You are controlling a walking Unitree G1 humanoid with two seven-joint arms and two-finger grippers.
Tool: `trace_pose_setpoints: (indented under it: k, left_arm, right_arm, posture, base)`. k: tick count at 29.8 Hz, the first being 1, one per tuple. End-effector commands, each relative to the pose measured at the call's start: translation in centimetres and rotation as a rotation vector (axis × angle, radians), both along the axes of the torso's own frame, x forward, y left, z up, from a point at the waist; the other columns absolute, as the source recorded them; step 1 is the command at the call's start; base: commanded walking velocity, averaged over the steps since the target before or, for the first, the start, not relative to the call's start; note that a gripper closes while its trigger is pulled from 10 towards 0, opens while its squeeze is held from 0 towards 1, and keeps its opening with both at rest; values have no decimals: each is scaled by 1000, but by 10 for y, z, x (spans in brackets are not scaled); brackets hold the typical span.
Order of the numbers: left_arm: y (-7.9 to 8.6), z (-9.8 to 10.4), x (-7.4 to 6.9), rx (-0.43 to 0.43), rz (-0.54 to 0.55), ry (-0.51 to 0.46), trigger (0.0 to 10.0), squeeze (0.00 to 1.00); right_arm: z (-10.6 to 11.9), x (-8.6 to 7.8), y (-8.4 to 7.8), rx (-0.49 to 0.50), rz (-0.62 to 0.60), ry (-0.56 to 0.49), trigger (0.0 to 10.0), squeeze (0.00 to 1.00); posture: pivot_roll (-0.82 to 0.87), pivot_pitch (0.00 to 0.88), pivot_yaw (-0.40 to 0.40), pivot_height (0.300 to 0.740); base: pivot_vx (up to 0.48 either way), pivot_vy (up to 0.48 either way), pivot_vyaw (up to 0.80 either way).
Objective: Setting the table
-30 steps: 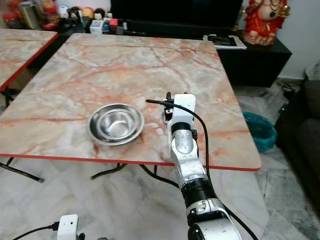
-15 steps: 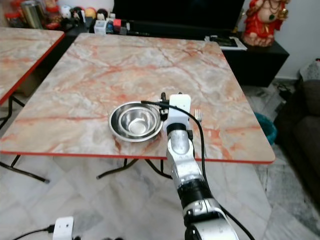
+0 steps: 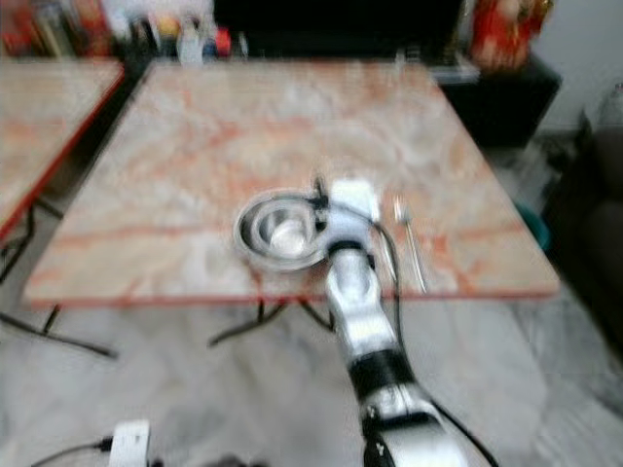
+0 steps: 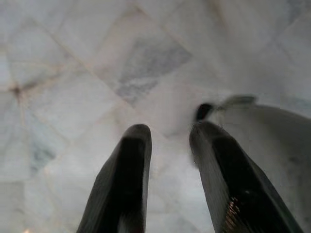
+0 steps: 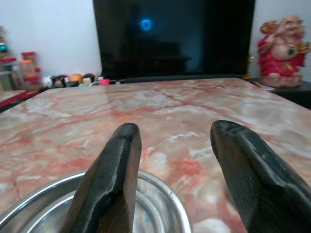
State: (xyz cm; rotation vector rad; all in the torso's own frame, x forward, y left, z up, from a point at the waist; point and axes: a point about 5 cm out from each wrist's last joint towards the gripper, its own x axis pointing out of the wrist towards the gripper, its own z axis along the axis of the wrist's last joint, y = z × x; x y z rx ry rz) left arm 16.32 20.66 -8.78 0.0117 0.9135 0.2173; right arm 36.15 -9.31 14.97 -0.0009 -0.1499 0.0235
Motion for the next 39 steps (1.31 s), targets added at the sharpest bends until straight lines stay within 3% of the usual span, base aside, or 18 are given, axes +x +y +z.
trace_pose_setpoints:
  k: [1, 39]
  left_arm:
    - [5, -1, -5, 11, 4, 18, 10000, 0]
    - [6, -1, -4, 16, 7, 14, 10000, 0]
  right_arm:
    - [4, 0, 9, 15, 23, -10, 10000, 0]
    - [8, 0, 17, 20, 55, -20, 10000, 0]
  posture:
    - [102, 98, -22, 715]
    - [110, 97, -21, 715]
  base:
    - [0, 420, 0]
    - [0, 419, 0]
